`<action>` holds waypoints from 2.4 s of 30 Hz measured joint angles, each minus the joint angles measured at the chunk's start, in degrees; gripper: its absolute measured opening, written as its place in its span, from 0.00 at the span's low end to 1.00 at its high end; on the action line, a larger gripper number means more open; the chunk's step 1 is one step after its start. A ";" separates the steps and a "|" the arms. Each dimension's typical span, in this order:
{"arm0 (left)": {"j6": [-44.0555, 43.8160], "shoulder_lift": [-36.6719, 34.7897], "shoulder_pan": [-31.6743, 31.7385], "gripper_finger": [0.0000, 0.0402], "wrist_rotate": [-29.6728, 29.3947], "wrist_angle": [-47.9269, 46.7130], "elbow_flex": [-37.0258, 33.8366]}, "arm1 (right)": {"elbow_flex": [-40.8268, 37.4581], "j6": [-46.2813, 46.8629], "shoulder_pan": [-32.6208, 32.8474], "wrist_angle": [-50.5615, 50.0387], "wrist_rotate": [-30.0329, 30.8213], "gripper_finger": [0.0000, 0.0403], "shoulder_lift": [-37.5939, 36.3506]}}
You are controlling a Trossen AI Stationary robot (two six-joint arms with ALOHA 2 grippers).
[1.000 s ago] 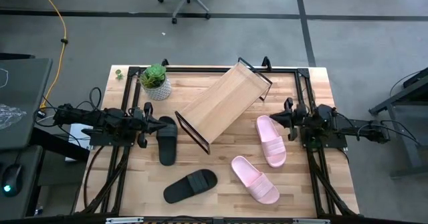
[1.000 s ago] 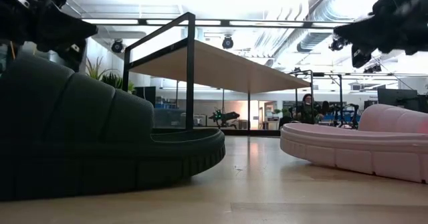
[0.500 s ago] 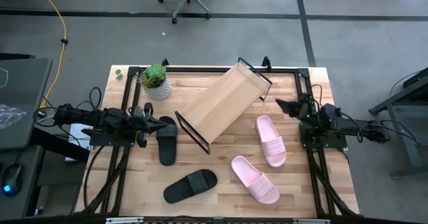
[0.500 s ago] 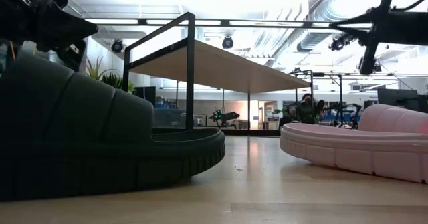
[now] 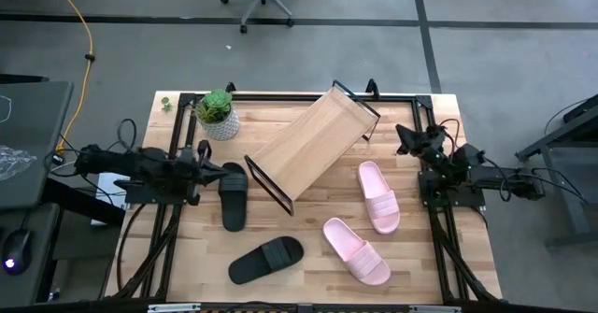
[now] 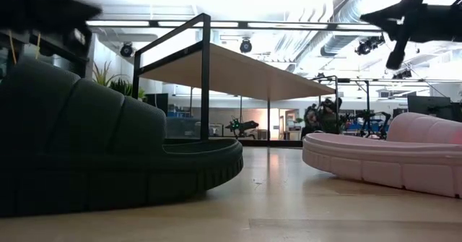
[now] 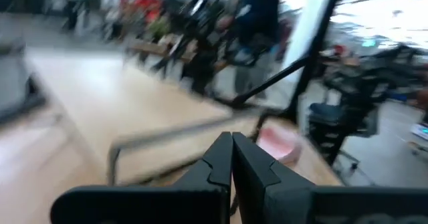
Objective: Pick and place slides into the shelf
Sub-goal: Put the bottom black slide on the shelf
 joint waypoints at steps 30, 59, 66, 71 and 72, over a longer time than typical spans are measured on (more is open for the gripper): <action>-2.35 44.97 -5.20 0.00 12.99 -45.44 41.28 | 0.02 3.14 0.02 -0.30 -16.93 0.00 7.59; -65.93 77.95 -38.21 0.00 -20.37 -4.85 41.31 | 0.02 3.79 0.02 -0.30 -32.92 0.00 9.73; -73.93 85.65 -38.27 0.00 -21.72 -0.45 41.28 | 0.02 5.86 0.02 -0.28 -36.05 0.00 9.73; -76.99 87.96 -38.23 0.00 -21.74 -0.03 41.28 | 0.02 5.80 0.02 -0.27 -36.68 0.00 9.70; -77.03 88.16 -38.23 0.00 -21.75 -0.21 41.28 | 0.02 5.72 0.02 -0.30 -36.68 0.00 9.70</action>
